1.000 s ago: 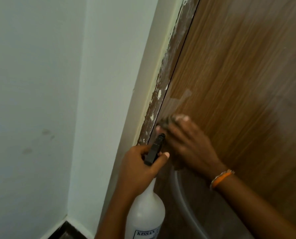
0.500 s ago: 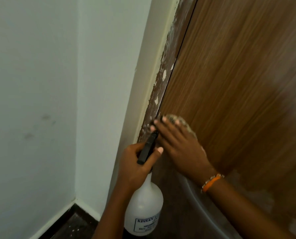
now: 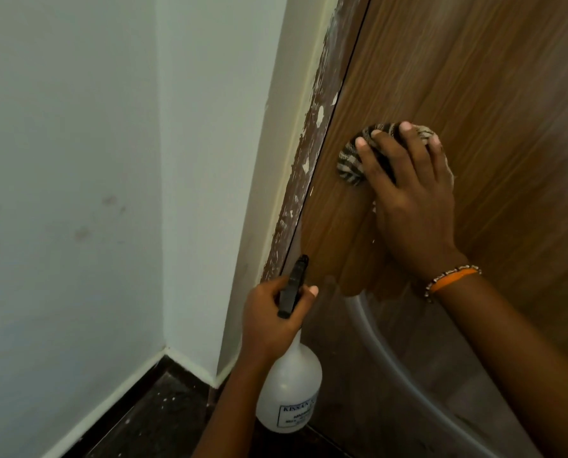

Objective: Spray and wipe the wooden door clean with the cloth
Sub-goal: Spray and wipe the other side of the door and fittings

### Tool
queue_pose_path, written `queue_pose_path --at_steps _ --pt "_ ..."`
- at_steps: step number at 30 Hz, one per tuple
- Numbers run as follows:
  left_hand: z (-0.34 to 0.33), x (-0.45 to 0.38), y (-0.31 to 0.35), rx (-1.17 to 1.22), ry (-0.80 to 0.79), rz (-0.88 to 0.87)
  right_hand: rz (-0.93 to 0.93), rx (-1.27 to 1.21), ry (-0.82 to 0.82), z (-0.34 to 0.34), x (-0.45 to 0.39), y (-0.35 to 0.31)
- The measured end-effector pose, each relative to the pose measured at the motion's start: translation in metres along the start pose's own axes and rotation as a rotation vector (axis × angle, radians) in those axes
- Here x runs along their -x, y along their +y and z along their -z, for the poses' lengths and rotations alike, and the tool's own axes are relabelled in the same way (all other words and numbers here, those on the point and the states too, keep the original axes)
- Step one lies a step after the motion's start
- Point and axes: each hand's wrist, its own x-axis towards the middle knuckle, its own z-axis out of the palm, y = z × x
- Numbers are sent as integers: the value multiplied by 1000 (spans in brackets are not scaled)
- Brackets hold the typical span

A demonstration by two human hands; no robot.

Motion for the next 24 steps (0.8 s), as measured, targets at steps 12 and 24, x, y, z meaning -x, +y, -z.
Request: queue_pose_path --at_steps 12,24 --pt "8 5 -1 -69 -50 -14 551 -17 -495 -48 115 -96" --pt "-24 9 -6 -39 -179 -111 39 39 -52 2 73 3"
